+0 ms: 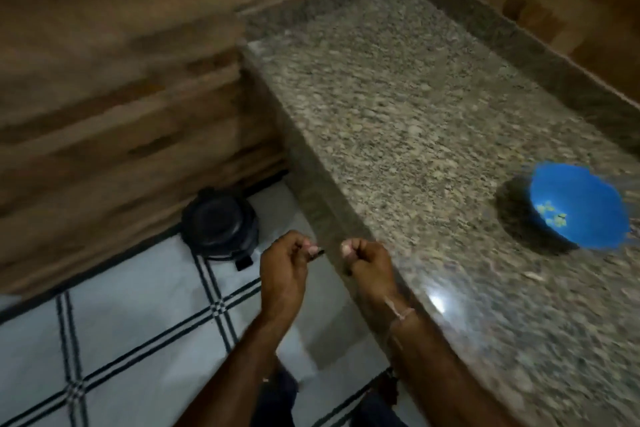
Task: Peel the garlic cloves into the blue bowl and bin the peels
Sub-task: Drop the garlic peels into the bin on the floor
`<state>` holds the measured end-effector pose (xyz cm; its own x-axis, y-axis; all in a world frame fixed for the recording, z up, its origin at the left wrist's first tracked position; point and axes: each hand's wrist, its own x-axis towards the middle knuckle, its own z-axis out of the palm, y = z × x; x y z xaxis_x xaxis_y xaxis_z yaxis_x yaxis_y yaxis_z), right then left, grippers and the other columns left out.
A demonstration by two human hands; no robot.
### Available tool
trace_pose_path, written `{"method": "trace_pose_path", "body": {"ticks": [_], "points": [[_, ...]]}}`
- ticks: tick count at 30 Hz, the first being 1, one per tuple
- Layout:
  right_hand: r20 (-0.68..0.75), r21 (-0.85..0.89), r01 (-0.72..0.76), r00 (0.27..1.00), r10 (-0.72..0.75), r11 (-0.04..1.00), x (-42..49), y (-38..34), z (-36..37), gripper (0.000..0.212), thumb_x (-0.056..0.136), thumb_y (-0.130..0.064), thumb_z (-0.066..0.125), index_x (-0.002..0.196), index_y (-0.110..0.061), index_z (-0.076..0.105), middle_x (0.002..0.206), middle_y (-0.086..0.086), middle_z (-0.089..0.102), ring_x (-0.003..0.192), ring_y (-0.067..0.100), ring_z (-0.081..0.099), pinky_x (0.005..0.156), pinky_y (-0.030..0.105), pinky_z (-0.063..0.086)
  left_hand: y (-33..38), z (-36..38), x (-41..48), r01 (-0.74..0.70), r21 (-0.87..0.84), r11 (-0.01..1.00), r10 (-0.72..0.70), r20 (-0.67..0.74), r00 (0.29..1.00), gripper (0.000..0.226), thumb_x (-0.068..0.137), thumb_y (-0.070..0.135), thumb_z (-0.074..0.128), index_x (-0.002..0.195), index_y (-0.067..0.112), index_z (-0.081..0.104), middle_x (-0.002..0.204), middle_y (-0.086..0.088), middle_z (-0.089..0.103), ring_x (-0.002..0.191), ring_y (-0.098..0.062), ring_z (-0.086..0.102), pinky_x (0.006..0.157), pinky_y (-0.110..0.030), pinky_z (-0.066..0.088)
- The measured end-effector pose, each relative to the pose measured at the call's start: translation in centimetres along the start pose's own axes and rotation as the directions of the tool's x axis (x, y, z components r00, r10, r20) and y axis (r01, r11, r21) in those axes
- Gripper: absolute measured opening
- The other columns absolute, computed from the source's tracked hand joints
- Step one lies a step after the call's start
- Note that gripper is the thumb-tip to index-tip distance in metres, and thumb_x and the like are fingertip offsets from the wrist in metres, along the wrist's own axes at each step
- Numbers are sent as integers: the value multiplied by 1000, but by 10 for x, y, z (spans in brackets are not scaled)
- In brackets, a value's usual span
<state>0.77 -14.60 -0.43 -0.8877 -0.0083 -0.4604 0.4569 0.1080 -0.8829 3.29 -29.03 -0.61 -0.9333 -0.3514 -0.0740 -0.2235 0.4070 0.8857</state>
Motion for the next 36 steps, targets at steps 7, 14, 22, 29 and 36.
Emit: {"method": "trace_pose_path", "body": {"ticks": [7, 14, 22, 29, 36], "points": [[120, 84, -48, 992, 38, 995, 32, -6, 156, 20, 102, -1, 59, 84, -8, 62, 68, 0, 54, 63, 11, 48, 60, 19, 48, -89, -140, 45, 148, -35, 988, -153, -233, 960, 29, 93, 5, 72, 74, 25, 65, 75, 5, 71, 75, -13, 67, 74, -22, 51], [221, 12, -122, 968, 117, 992, 85, -9, 256, 31, 101, 1, 59, 75, -15, 62, 62, -5, 57, 63, 11, 51, 63, 23, 51, -143, -204, 83, 278, -69, 958, -285, -353, 891, 17, 93, 2, 72, 77, 7, 68, 71, 10, 66, 66, 7, 61, 66, -1, 40], [266, -66, -269, 924, 277, 961, 175, 17, 350, 28, 98, 5, 59, 77, -12, 66, 65, 0, 61, 62, 14, 53, 60, 24, 51, -225, -217, 156, 461, -137, 877, -477, -367, 798, 23, 95, 13, 72, 73, 10, 64, 69, 2, 64, 67, -9, 59, 62, -8, 44], [182, -53, -437, 880, 439, 898, 264, 118, 402, 30, 96, 10, 59, 73, -8, 68, 65, 3, 65, 67, 17, 59, 64, 29, 54, -352, -166, 228, 706, -290, 646, -763, -266, 589, 23, 96, 22, 72, 77, 9, 70, 71, -9, 70, 70, -26, 66, 68, -35, 53], [129, -24, -508, 853, 507, 861, 380, 224, 470, 17, 95, 16, 59, 88, 5, 70, 67, 5, 68, 53, 14, 61, 44, 21, 52, -470, -106, 309, 724, -587, 363, -927, -148, 344, 5, 93, 12, 75, 94, 7, 76, 82, -7, 72, 70, -20, 65, 47, -16, 50]]}}
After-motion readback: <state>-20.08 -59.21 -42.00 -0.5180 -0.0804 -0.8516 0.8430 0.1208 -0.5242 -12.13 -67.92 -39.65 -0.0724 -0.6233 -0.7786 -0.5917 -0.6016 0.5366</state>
